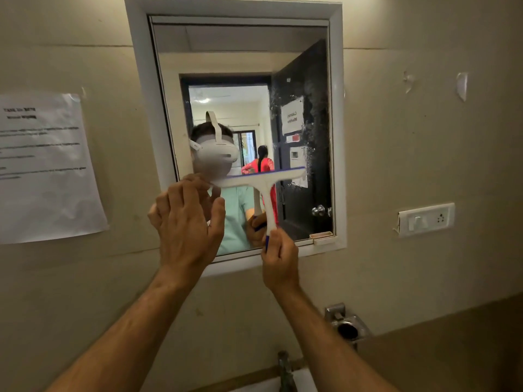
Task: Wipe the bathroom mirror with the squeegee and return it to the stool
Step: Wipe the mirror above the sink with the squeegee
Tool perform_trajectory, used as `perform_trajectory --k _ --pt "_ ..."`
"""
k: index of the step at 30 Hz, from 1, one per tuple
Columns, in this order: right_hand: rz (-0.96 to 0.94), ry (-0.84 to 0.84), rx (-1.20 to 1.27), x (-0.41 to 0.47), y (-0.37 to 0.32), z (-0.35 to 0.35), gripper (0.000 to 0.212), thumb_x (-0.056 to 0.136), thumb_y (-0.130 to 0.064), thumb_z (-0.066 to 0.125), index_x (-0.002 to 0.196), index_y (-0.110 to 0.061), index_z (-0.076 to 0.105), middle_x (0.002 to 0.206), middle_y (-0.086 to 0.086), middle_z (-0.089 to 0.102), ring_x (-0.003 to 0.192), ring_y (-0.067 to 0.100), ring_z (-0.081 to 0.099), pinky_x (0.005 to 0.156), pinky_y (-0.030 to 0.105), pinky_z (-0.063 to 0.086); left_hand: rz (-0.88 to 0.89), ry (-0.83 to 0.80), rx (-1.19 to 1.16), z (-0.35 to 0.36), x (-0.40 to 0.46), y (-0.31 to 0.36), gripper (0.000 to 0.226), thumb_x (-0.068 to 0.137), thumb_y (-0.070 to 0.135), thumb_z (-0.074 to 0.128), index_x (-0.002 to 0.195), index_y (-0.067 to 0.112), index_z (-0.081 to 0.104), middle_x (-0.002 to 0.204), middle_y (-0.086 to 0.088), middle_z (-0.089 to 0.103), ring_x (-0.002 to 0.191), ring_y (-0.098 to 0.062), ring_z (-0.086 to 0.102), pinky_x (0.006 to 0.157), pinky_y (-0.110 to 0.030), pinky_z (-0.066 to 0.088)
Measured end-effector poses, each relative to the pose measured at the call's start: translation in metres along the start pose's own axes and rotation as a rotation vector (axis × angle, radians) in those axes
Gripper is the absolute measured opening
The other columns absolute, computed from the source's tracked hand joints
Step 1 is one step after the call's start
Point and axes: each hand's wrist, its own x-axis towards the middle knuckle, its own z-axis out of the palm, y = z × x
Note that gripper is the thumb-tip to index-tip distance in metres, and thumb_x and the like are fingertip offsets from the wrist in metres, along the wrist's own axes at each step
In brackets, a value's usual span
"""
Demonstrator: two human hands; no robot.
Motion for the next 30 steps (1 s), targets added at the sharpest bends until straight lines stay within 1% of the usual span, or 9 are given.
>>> perform_trajectory --k 3,5,9,12,15,16,20,24,30 --pt "0.026 0.029 -0.035 -0.034 0.031 -0.007 0.035 0.100 -0.045 0.035 0.078 -0.026 0.053 0.060 -0.008 0.051 0.053 0.010 0.047 0.048 0.044 0.041 0.005 0.003 0.014 0.003 -0.006 0.000 0.030 0.092 0.044 0.050 0.113 0.022 0.046 0.113 0.000 0.044 0.109 -0.022 0.038 0.090 -0.028 0.015" --pt "0.039 -0.014 -0.037 -0.053 0.045 -0.011 0.039 0.098 -0.050 0.034 0.078 -0.023 0.054 0.060 -0.005 0.048 0.051 0.017 0.047 0.047 0.051 0.042 -0.001 -0.010 0.021 0.004 -0.010 0.000 0.032 0.092 0.044 0.049 0.114 0.021 0.045 0.114 -0.001 0.043 0.109 -0.021 0.037 0.091 -0.028 0.014" --pt "0.050 -0.061 -0.004 -0.051 0.037 -0.014 0.036 0.097 -0.053 0.034 0.080 -0.027 0.054 0.060 -0.007 0.048 0.052 0.015 0.047 0.048 0.051 0.043 -0.023 -0.052 0.033 0.005 -0.015 0.005 0.038 0.092 0.048 0.045 0.116 0.019 0.047 0.116 -0.005 0.046 0.111 -0.023 0.038 0.093 -0.031 0.016" --pt "-0.017 -0.043 0.041 -0.015 0.003 -0.008 0.031 0.100 -0.048 0.033 0.087 -0.032 0.056 0.064 -0.006 0.050 0.055 0.012 0.047 0.049 0.042 0.042 -0.033 -0.067 0.029 0.005 -0.012 0.013 0.039 0.092 0.046 0.046 0.118 0.018 0.048 0.117 -0.007 0.047 0.112 -0.027 0.041 0.095 -0.038 0.024" --pt "-0.065 -0.013 0.065 0.017 -0.016 -0.003 0.044 0.102 -0.045 0.032 0.102 -0.012 0.061 0.072 -0.005 0.054 0.064 0.010 0.053 0.056 0.030 0.046 -0.053 -0.069 0.042 0.005 -0.011 0.019 0.041 0.091 0.046 0.044 0.119 0.016 0.048 0.118 -0.008 0.045 0.114 -0.029 0.041 0.097 -0.042 0.026" --pt "-0.070 0.000 0.055 0.022 -0.016 -0.002 0.044 0.102 -0.043 0.032 0.100 -0.010 0.061 0.072 -0.008 0.055 0.065 0.011 0.055 0.057 0.031 0.049 -0.055 -0.065 0.045 0.006 -0.011 0.021 0.042 0.091 0.047 0.043 0.119 0.016 0.048 0.118 -0.008 0.045 0.114 -0.028 0.041 0.097 -0.040 0.024" --pt "0.018 -0.010 0.000 -0.001 0.009 -0.008 0.030 0.103 -0.046 0.034 0.086 -0.033 0.055 0.069 -0.007 0.056 0.064 0.016 0.057 0.059 0.046 0.052 -0.039 -0.065 0.050 0.008 -0.018 0.022 0.042 0.090 0.047 0.042 0.120 0.018 0.048 0.123 -0.005 0.041 0.115 -0.026 0.040 0.094 -0.032 0.018" --pt "0.066 -0.038 -0.023 -0.049 0.050 -0.022 0.035 0.099 -0.050 0.034 0.078 -0.028 0.052 0.062 -0.007 0.049 0.054 0.018 0.050 0.050 0.053 0.045 -0.032 -0.080 0.053 0.011 -0.031 0.018 0.036 0.091 0.048 0.044 0.117 0.023 0.046 0.125 -0.001 0.037 0.115 -0.023 0.038 0.095 -0.034 0.020" --pt "0.081 -0.043 -0.039 -0.077 0.059 -0.030 0.040 0.098 -0.048 0.036 0.075 -0.021 0.054 0.057 -0.011 0.045 0.049 0.009 0.044 0.045 0.048 0.040 -0.062 -0.127 0.081 0.017 -0.045 0.018 0.042 0.091 0.049 0.044 0.121 0.020 0.046 0.130 -0.005 0.038 0.120 -0.025 0.037 0.101 -0.043 0.025"
